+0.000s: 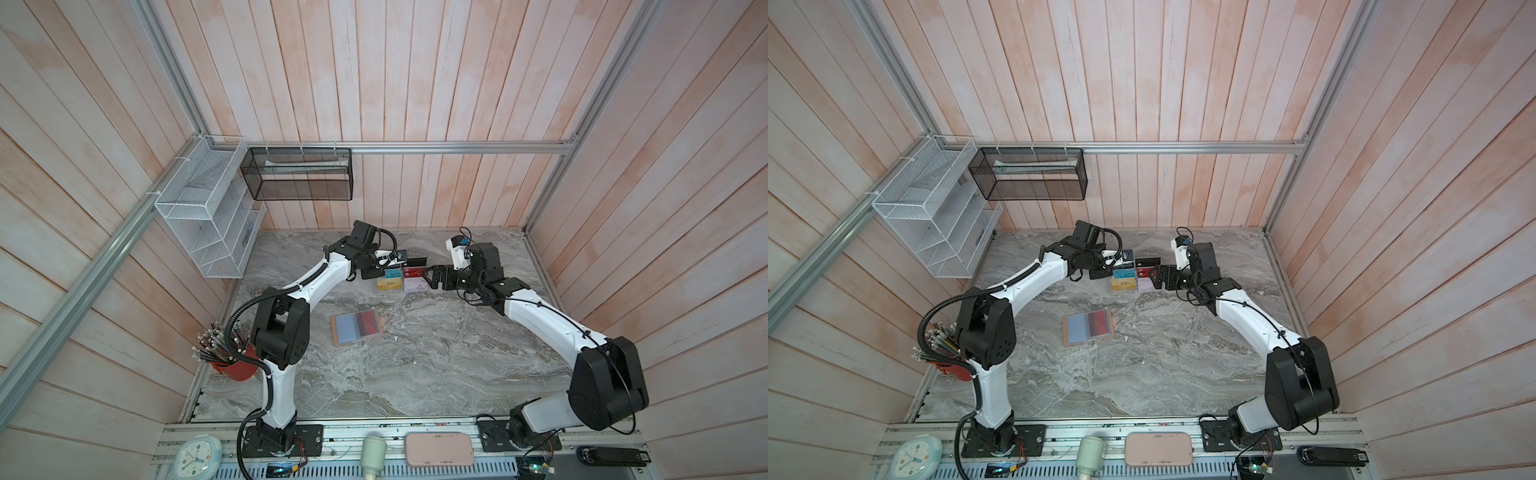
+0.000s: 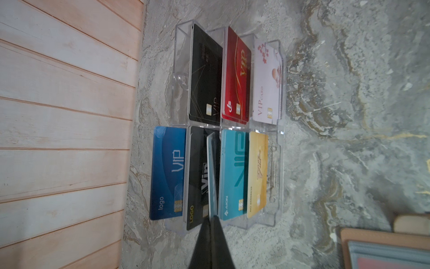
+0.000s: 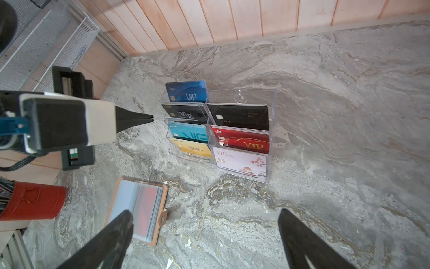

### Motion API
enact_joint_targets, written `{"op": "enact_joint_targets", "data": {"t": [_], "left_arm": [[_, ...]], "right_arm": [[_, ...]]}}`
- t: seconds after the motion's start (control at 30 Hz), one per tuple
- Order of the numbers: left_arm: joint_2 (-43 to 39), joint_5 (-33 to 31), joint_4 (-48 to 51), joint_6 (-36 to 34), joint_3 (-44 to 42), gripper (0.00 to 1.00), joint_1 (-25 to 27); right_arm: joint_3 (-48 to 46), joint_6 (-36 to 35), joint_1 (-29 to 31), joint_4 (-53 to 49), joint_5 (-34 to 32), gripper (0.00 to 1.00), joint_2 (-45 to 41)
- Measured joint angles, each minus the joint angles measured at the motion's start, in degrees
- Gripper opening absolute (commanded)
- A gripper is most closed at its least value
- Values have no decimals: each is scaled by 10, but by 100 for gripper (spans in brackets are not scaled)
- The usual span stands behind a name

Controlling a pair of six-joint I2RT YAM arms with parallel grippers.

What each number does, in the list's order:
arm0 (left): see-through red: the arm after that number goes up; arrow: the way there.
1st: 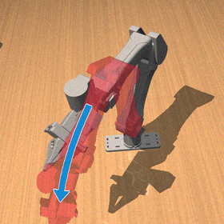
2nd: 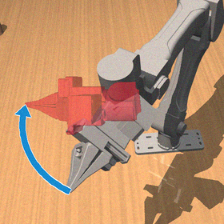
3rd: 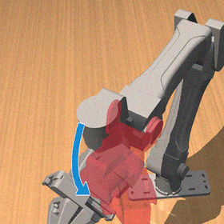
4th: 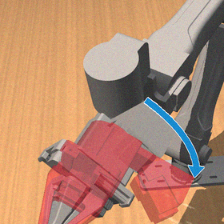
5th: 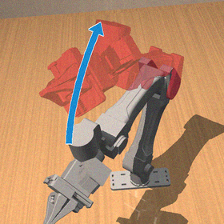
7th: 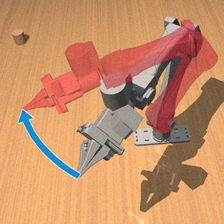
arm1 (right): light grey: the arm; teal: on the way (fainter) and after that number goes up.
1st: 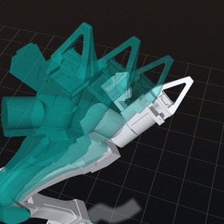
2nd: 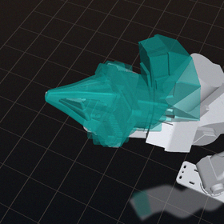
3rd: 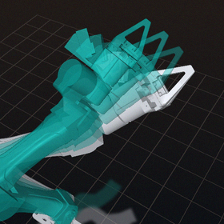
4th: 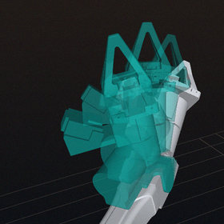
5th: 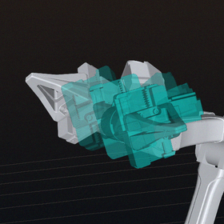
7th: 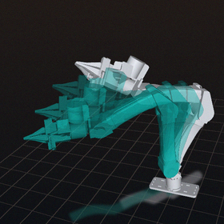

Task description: Take the credit cards out of the card holder

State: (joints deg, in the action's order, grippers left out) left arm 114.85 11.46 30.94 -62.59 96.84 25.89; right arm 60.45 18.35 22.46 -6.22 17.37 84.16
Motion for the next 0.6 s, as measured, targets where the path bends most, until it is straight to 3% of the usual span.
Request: {"op": "enact_joint_targets", "data": {"t": [0.6], "left_arm": [[37, -10, 5, -22, 37, 0, -1]], "right_arm": [[9, -3, 7, 7, -19, 98, 15]]}}
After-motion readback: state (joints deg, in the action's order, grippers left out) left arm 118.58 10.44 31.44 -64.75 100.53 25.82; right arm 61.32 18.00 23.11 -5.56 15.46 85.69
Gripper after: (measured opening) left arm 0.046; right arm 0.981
